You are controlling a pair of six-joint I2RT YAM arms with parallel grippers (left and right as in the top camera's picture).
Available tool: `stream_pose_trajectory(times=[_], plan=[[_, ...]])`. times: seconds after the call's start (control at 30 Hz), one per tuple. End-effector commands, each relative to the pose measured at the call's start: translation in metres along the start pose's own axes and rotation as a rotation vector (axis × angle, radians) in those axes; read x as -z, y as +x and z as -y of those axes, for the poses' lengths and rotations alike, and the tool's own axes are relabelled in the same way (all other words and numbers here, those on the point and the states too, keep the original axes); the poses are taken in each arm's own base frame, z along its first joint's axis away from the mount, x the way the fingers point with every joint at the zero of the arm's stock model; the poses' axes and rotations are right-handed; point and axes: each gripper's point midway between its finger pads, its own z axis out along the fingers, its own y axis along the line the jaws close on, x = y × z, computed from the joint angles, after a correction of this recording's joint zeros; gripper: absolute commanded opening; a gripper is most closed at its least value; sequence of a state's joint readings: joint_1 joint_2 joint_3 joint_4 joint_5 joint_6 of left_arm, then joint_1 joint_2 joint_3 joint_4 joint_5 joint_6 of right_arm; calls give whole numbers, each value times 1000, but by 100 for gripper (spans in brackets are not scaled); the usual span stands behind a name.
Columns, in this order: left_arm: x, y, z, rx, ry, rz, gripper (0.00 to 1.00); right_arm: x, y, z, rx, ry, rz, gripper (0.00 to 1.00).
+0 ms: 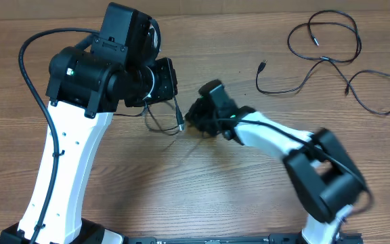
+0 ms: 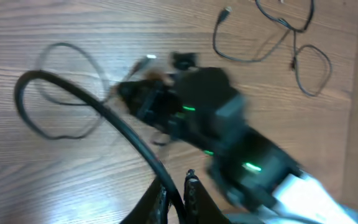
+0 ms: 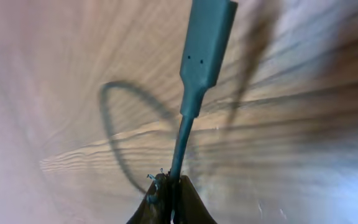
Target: Untangle cables
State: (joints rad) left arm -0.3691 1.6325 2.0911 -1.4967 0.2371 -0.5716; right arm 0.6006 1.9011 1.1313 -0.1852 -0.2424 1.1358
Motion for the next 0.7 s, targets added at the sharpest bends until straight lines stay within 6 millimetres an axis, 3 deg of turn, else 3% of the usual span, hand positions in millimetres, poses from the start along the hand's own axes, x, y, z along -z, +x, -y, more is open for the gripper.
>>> stream_pose_trajectory(times=[0.0, 0.07, 0.17, 0.23, 0.33, 0.47, 0.67], plan=[[8, -3, -7, -13, -45, 45, 17, 51, -23, -25, 89, -44, 92, 4], [8, -2, -8, -13, -47, 42, 20, 70, -30, -13, 93, 13, 116, 4], [8, -1, -9, -12, -51, 35, 36, 98, -39, 11, 97, 112, 143, 4], [8, 1, -10, -10, -55, 30, 42, 114, -43, 25, 86, 163, 152, 4], [8, 3, -11, -8, -61, 19, 65, 140, -45, 42, 57, 219, 159, 4], [8, 7, -14, -4, -72, 2, 98, 171, -44, 48, 112, 238, 170, 4], [8, 11, -16, 0, -81, -12, 100, 225, -41, 54, 143, 233, 228, 4]])
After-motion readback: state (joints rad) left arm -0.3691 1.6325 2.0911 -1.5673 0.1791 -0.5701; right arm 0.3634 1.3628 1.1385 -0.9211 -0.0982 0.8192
